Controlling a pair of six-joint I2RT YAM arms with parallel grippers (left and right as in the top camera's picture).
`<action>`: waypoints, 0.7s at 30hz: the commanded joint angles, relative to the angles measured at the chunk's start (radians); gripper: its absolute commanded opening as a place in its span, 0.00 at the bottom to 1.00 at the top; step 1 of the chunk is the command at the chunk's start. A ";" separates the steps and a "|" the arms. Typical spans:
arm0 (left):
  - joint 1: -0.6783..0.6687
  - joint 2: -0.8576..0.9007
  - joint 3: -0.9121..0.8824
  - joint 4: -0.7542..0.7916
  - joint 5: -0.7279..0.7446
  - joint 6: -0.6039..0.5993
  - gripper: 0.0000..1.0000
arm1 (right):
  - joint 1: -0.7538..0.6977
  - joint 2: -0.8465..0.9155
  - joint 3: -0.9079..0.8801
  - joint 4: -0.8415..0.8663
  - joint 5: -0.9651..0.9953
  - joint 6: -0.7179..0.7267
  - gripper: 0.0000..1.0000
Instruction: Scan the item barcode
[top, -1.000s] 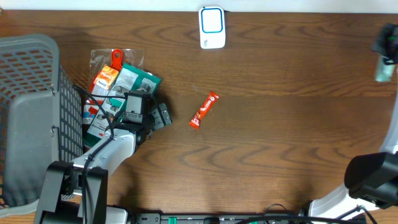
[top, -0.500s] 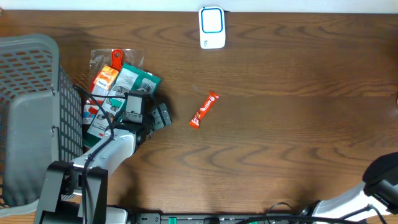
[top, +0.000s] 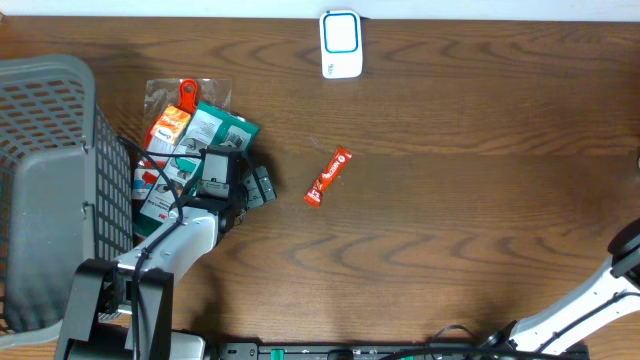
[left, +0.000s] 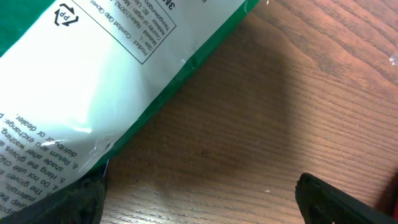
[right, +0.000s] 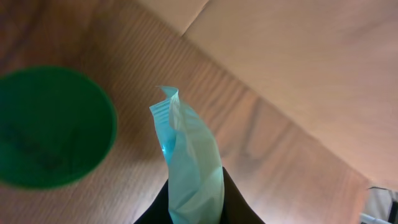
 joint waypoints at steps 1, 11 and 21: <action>0.009 0.033 -0.027 -0.042 -0.043 0.002 0.98 | -0.001 0.054 0.007 0.008 -0.009 -0.013 0.01; 0.009 0.033 -0.027 -0.045 -0.043 0.002 0.98 | -0.002 0.085 0.009 0.037 -0.010 -0.013 0.29; 0.009 0.033 -0.027 -0.045 -0.043 0.002 0.98 | -0.002 0.056 0.010 -0.011 -0.062 -0.013 0.85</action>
